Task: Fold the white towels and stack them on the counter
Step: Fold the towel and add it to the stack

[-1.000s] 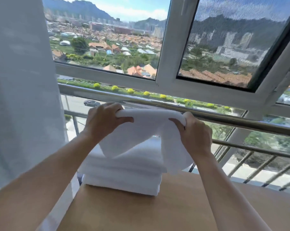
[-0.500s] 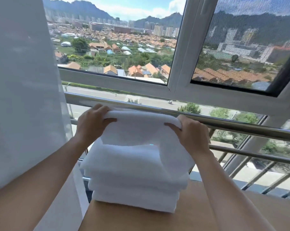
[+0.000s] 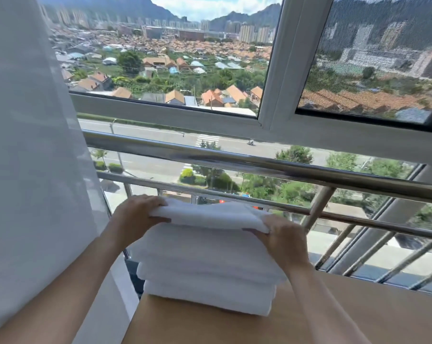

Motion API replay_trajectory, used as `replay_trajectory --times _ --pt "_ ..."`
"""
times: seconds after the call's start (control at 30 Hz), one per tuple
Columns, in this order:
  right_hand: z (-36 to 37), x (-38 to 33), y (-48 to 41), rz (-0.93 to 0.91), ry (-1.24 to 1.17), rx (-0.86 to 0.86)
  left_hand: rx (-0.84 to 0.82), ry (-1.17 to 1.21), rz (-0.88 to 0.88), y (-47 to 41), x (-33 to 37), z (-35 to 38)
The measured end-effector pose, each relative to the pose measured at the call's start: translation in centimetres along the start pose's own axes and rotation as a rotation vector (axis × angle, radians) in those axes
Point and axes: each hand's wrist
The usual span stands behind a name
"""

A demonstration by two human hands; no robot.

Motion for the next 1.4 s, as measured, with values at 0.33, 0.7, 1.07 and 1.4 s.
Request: replay_trajectory --times 0.33,0.7,1.07,1.4 --pt "-1.1 0.7 2.3 0.234 -0.174 -0.271 -0.002 0.244 -0.423 2.3 -0.9 0.6" --pt "-1.8 1.7 3.2 0.525 -0.466 -0.202 0.009 0.404 -0.712 2.2 0.7 0.8" --pt "-0.1 3.5 1.6 1.139 -0.378 -0.357 -0.096 0.724 -0.951 0.3 0.2 0.8" --pt "-1.2 3.1 -0.8 1.156 -0.419 -0.511 -0.252 1.279 -1.145 -2.7 -1.7 -0.1"
Point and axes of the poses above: each hand's wrist, its own y-axis away from the middle knuckle, its own z-axis out of the palm, x = y × z, and after that the axes turned 4 degrees about x, right-handed
